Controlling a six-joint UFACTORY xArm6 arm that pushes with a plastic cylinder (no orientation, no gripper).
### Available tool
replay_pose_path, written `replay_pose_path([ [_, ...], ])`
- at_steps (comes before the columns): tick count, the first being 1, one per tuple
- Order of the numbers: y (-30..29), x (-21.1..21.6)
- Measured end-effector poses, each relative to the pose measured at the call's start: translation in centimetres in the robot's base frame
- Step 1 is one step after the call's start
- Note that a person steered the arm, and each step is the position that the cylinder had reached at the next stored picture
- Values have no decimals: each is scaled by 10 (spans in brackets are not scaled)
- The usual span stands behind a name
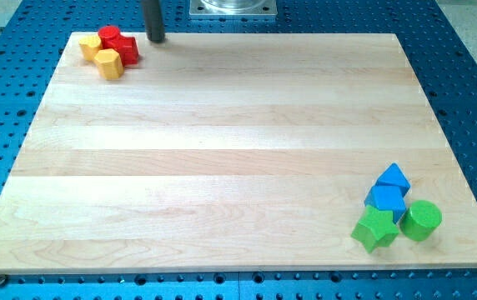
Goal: Place the red blocks and heart in a horizontal row
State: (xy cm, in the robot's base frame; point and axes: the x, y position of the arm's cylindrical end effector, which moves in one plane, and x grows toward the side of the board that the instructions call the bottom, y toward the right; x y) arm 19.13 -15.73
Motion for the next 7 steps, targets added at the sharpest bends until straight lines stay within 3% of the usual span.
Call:
replay_pose_path([
  [1,-52,0],
  [3,-85,1],
  [4,-146,1],
  [7,-62,23],
])
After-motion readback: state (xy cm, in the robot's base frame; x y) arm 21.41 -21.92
